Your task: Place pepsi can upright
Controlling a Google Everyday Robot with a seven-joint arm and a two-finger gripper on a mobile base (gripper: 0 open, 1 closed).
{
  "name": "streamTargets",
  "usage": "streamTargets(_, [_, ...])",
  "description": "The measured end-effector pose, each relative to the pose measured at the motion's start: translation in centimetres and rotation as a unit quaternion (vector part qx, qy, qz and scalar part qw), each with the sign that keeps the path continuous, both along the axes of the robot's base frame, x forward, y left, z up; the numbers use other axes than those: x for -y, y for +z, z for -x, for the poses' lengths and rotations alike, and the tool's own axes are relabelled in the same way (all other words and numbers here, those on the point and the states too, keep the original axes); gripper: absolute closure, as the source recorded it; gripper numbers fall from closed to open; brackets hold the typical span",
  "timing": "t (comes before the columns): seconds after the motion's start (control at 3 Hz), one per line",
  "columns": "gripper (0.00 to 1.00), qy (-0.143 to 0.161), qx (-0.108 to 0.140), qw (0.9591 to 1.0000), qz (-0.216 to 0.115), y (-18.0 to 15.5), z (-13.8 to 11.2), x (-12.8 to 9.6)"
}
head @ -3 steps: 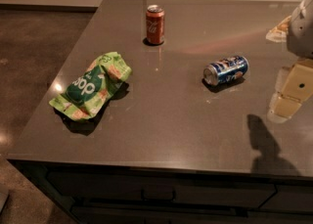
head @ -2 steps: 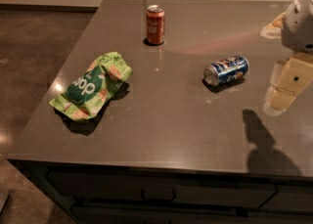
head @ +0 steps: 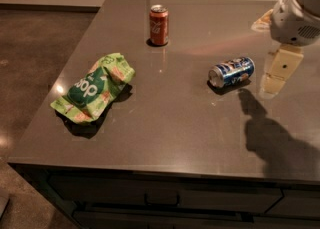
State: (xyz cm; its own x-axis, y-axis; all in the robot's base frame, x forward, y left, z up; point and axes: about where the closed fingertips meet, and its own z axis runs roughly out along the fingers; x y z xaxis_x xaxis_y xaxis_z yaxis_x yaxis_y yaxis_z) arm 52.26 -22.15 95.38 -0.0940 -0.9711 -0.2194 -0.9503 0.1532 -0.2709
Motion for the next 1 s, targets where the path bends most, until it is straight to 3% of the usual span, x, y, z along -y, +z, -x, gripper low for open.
streamTargets(0.33, [0.0, 0.048, 0.001, 0.9988, 0.013, -1.8, -3.9, 0.8])
streamTargets(1.0, [0.0, 0.138, -0.035, 0.9896, 0.021, -5.7, -8.7, 1.8])
